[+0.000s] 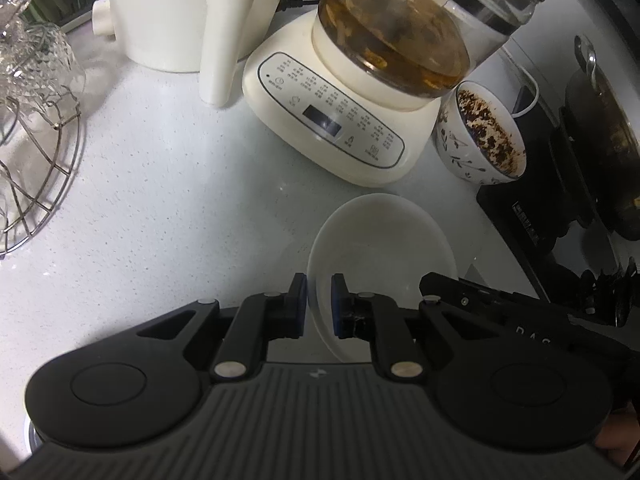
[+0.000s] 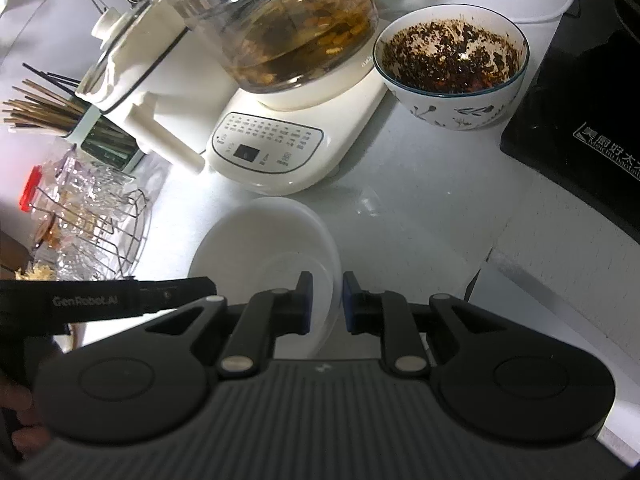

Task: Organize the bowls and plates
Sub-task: 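Lift the white ceramic bowl off the counter with both grippers, then lower the white bowl into the light blue bowls and open both grippers, then close both grippers on the rim of the nested bowl stack, then carry the bowl stack with both grippers and lower onto the plate stack, then open both grippers and withdraw from the bowls on the plates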

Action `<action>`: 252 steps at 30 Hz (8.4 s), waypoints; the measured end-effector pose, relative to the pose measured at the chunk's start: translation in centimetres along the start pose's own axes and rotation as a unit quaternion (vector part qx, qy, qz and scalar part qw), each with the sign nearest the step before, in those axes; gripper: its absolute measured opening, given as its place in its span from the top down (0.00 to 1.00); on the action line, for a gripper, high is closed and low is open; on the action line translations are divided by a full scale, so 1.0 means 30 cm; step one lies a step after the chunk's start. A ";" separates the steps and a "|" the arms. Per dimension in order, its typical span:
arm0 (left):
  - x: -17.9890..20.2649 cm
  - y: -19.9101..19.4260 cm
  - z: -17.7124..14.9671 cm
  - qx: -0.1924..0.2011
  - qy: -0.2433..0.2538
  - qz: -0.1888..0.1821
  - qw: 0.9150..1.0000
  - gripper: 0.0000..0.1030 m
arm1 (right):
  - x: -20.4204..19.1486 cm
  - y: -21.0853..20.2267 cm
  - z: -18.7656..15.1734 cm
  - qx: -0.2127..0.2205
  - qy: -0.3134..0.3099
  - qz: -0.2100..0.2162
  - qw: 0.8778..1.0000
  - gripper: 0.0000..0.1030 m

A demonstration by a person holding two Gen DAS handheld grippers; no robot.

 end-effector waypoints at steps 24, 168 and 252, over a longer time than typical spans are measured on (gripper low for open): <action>-0.053 -0.291 -0.066 0.051 -0.021 -0.010 0.998 0.86 | -0.186 -0.182 0.030 0.053 -0.049 0.029 0.997 0.82; -0.508 -0.620 -0.335 0.108 -0.140 0.027 0.984 0.86 | -0.669 -0.118 -0.123 -0.026 -0.174 0.126 0.976 0.81; -0.973 -1.007 -0.806 0.212 -0.253 0.113 0.937 0.86 | -1.236 -0.108 -0.467 -0.029 -0.328 0.203 0.922 0.61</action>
Point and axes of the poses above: each gripper's, at about its wrist camera, not at the fingertips, and y roughly the way its jaws point, x to its right, z to its top, the point moved 3 cm from there along y, roughly the way its jaws point, and after that the axes turned 10 degrees about -y, right-handed, at the moved point
